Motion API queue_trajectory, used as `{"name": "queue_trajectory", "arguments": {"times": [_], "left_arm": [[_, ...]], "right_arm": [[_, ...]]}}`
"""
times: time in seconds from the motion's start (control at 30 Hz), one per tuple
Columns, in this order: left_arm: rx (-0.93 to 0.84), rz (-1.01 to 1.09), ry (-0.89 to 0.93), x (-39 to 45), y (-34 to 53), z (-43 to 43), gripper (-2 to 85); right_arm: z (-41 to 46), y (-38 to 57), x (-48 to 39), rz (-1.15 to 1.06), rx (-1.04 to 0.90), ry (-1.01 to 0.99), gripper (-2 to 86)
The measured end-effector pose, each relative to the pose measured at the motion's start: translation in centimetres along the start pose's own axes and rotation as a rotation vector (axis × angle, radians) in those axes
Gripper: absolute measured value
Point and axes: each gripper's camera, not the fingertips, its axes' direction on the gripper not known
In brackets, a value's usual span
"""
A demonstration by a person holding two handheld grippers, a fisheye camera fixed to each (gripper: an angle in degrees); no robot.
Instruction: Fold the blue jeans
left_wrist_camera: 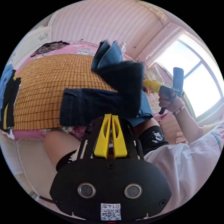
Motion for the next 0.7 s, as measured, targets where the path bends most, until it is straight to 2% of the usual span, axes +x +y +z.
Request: {"name": "queue_trajectory", "arguments": {"times": [0.07, 0.13, 0.2, 0.37, 0.53, 0.7], "left_arm": [[0.029, -0.093, -0.066, -2.9, 1.8, -2.2, -1.0], [0.046, -0.168, -0.115, -5.0, 3.1, -3.3, -1.0], [0.069, -0.255, -0.104, -7.1, 3.9, -4.0, -0.9], [0.087, -0.296, -0.061, -8.9, 3.1, -3.7, -0.4], [0.035, -0.215, -0.066, -8.6, 0.7, -1.8, 4.8], [0.018, -0.161, -0.212, -8.2, -3.2, 1.2, 8.8]], "right_arm": [[5.2, 0.3, 0.3, 0.051, -0.139, 0.045, 10.2], [7.3, -0.2, -0.7, 0.025, -0.191, 0.134, 10.6], [9.1, -1.3, -2.2, -0.027, -0.222, 0.189, 10.8], [16.4, -5.2, -6.8, -0.169, -0.386, 0.261, 10.9], [16.5, -8.6, -7.5, -0.146, -0.376, 0.340, 11.0], [11.8, -11.2, -5.4, -0.018, -0.319, 0.348, 11.4]]}}
